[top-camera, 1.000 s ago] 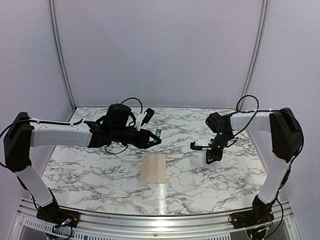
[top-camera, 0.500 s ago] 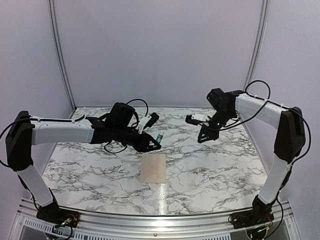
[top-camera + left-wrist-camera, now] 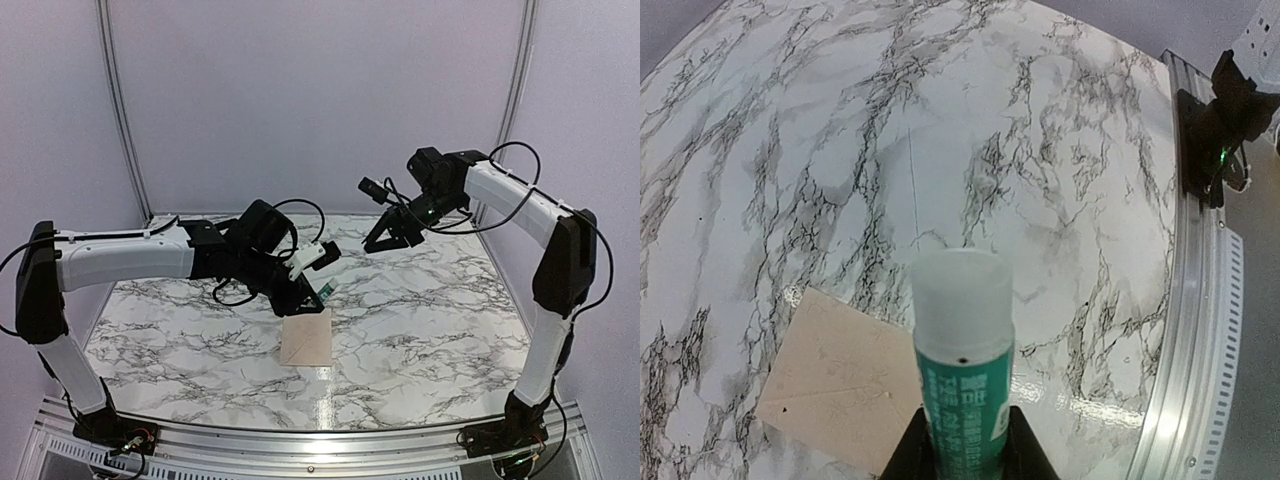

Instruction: Place the letter into the envelope and seal it

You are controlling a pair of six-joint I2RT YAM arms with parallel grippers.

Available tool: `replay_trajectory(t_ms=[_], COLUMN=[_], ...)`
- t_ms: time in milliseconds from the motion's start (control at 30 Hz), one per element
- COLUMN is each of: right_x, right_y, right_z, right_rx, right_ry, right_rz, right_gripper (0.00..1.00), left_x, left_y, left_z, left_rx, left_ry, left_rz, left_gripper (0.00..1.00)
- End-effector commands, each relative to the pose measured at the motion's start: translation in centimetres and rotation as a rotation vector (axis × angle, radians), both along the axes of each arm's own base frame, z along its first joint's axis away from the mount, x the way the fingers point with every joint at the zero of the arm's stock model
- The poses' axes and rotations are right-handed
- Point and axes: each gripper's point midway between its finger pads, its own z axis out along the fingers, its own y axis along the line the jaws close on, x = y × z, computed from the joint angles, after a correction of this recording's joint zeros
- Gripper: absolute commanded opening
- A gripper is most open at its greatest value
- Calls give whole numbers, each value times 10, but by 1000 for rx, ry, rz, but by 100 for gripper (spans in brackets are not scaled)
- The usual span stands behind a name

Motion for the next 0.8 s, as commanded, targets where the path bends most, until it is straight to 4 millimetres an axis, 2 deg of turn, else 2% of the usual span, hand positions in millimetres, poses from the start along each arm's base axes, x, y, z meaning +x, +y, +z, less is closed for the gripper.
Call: replay_trajectory(t_ms=[0,300,767], right_x=[-33,-51,-61], right_y=[18,30,50], right_z=[2,-6,-16], right_rx=[73,78,57], right_ry=[166,206,215], right_rz=[97,133,163], right_gripper=[7,7,7], left_x=[1,1,3], left_y=[7,3,-3], left_z=[-6,-5,-4], left_rx=[87,104,99], left_ry=[-55,-82,-83], left_rz=[-9,-17,-26], left_gripper=[7,7,6])
